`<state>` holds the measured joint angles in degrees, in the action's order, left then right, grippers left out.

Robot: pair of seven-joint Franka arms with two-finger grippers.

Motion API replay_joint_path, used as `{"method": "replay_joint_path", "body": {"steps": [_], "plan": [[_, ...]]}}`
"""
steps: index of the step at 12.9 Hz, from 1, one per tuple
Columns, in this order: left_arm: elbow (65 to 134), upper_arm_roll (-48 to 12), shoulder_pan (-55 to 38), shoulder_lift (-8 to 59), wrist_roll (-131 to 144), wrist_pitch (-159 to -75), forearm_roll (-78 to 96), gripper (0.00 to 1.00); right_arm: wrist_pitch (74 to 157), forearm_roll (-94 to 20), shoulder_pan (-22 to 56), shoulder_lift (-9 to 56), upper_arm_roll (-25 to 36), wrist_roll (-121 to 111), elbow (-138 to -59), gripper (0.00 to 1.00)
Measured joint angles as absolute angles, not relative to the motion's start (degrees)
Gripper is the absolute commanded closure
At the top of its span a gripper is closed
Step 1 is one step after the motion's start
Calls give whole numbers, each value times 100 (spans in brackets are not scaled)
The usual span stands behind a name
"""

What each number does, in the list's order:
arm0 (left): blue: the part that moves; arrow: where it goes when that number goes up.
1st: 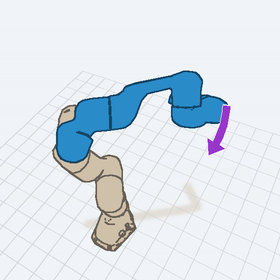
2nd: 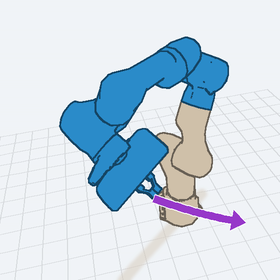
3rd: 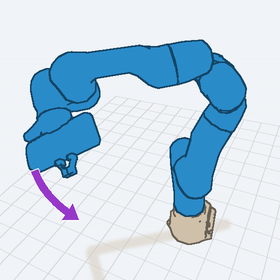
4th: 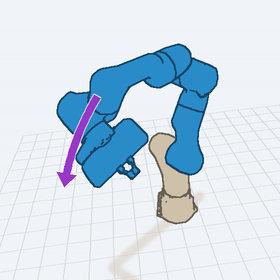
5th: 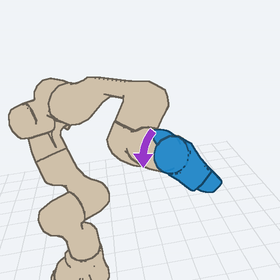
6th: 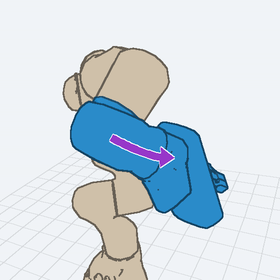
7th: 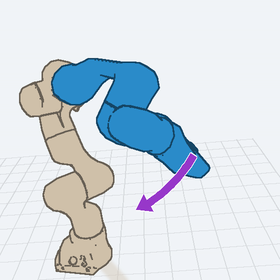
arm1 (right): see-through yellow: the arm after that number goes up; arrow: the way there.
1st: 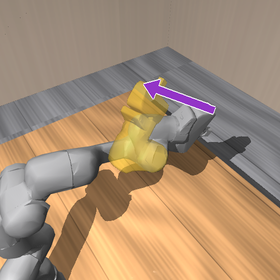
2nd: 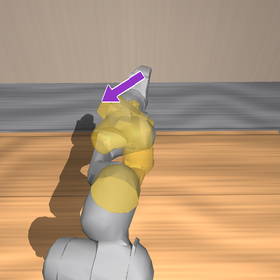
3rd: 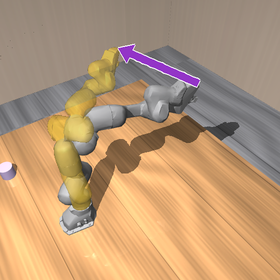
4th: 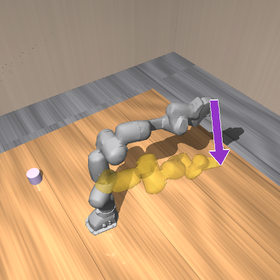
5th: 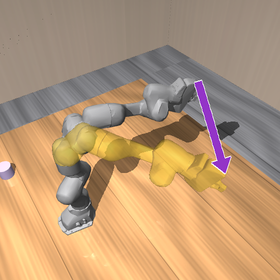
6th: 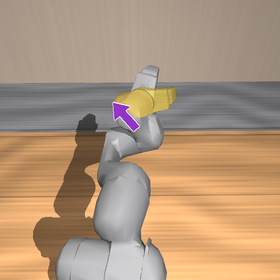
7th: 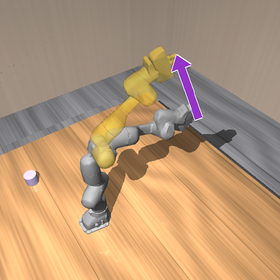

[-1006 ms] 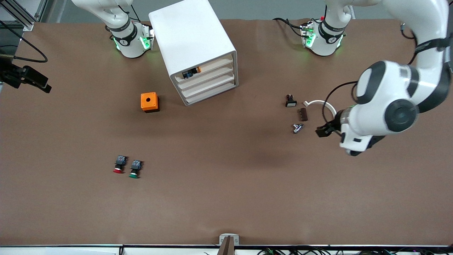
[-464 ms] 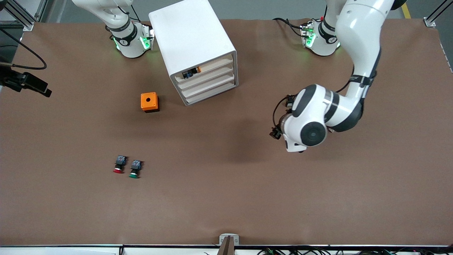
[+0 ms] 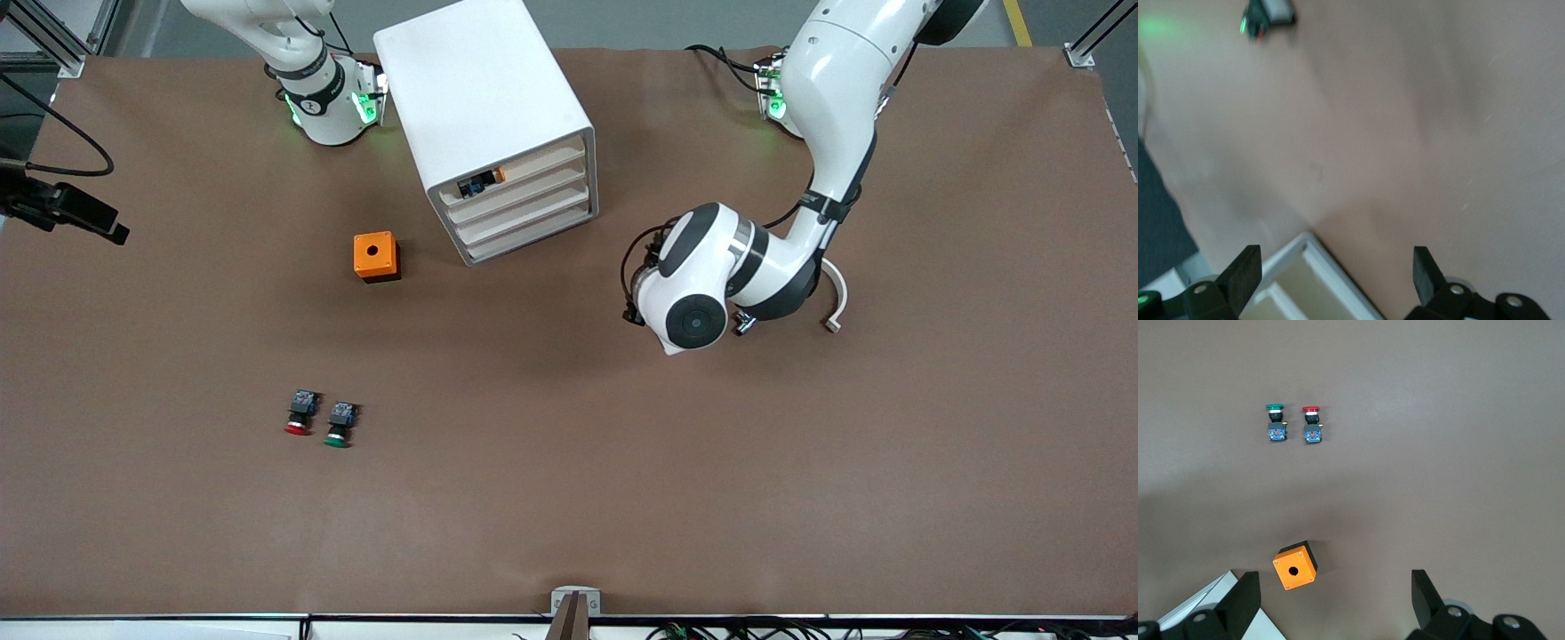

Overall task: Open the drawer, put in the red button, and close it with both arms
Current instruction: 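Move the left gripper toward the white drawer cabinet's front, then grasp the drawer handle with the left gripper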

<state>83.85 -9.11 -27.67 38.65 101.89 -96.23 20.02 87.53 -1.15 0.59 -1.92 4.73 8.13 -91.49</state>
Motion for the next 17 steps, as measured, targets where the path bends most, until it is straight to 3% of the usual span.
{"method": "replay_joint_path", "body": {"steps": [6,15,17], "plan": [[8389,-909,-2940,4265,11397,-9614,3801,5,8791,-112,51,-131,474,810,-9150,0],[8372,-911,-3214,4595,13371,-9607,5654,32,8738,-109,-133,-92,481,761,-9226,0],[8373,-911,-3282,4720,13410,-9603,5990,32,8694,-109,-133,-92,481,761,-9226,0]]}}
